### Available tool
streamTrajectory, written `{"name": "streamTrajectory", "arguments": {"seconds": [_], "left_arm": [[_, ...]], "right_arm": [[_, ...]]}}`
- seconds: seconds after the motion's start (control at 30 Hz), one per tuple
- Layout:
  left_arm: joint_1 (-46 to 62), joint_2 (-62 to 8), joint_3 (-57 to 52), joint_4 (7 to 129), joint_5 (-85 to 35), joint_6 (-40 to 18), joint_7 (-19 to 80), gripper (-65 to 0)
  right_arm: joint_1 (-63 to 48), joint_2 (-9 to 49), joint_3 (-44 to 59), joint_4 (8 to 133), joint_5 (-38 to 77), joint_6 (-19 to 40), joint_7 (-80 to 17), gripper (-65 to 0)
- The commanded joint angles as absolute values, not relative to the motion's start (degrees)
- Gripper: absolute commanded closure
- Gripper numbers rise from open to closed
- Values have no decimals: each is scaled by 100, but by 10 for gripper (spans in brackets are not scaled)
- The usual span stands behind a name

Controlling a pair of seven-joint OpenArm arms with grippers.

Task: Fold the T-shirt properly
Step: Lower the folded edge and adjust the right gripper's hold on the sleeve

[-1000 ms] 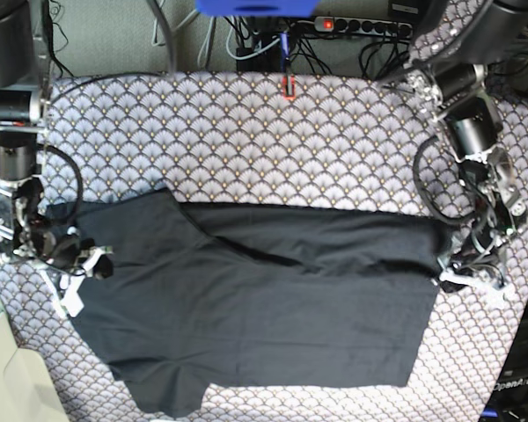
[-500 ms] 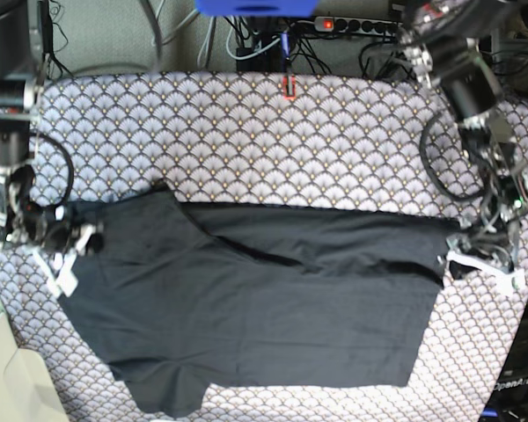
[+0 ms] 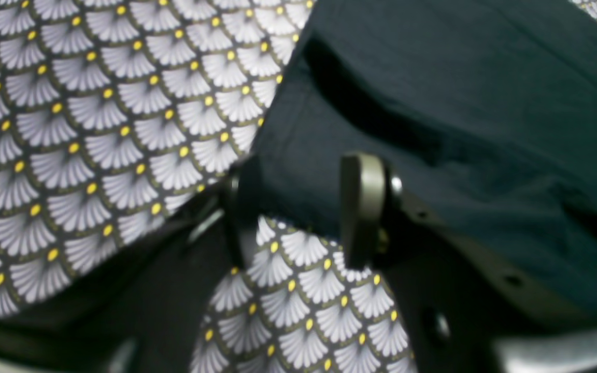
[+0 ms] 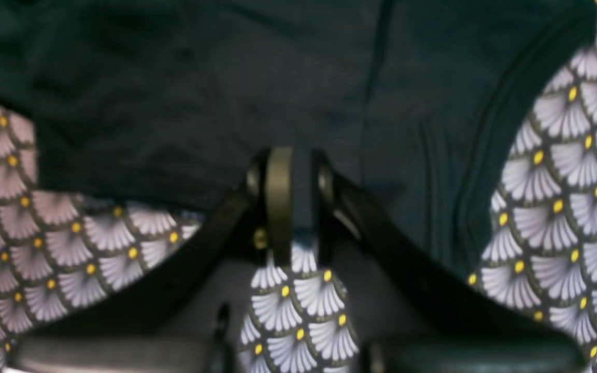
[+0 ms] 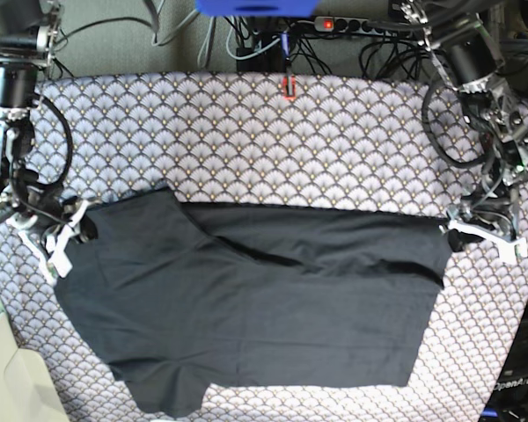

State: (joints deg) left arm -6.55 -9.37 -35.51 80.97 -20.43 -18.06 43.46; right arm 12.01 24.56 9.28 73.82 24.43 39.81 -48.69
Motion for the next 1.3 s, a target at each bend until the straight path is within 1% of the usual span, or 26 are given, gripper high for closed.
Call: {"name": "streamTrajectory", "arguments": {"seconds": [0.0, 0.1, 0.27, 0.37, 0.5, 0.57, 0.97, 1.17, 1.23, 1.27], "left_arm": [[-743, -1015, -3565, 8224, -2114, -1833, 4224, -251], [-743, -1015, -3565, 8233, -2114, -1833, 4259, -251], [-646, -1015, -3565, 8251, -2149, -1833, 4259, -251], [-646, -1015, -3565, 8251, -2149, -1833, 4251, -251], [-646, -1015, -3565, 8251, -2149, -1833, 4268, -251], [-646, -1015, -3565, 8251, -2149, -1833, 4259, -251], [-646, -1015, -3565, 8251, -2149, -1833, 4268, -251], [-646, -1015, -3574, 8251, -2149, -1833, 4268, -251], [-646, -1015, -3574, 8251, -2141, -1833, 4268, -251], [-637, -1024, -3574, 8251, -2141, -1833, 4268, -251]], "right_arm": [[1332, 2545, 980, 7468, 2554, 4000, -4734, -85], [1367, 2545, 980, 7310, 2554, 4000, -4725, -85], [1534, 2554, 954, 6615, 2554, 4000, -4558, -95], [1596, 2554, 954, 6325, 2554, 4000, -4426, -149], [1596, 2554, 980, 6202, 2554, 4000, -4303, -255], [1596, 2554, 980, 6202, 2554, 4000, -4303, -278], [1543, 2527, 963, 6202, 2554, 4000, -4295, -280], [1525, 2360, 980, 6193, 2554, 4000, -4242, -278], [1429, 2316, 980, 6193, 2554, 4000, -4110, -260], [1411, 2308, 954, 6193, 2554, 4000, -4066, -240]]}}
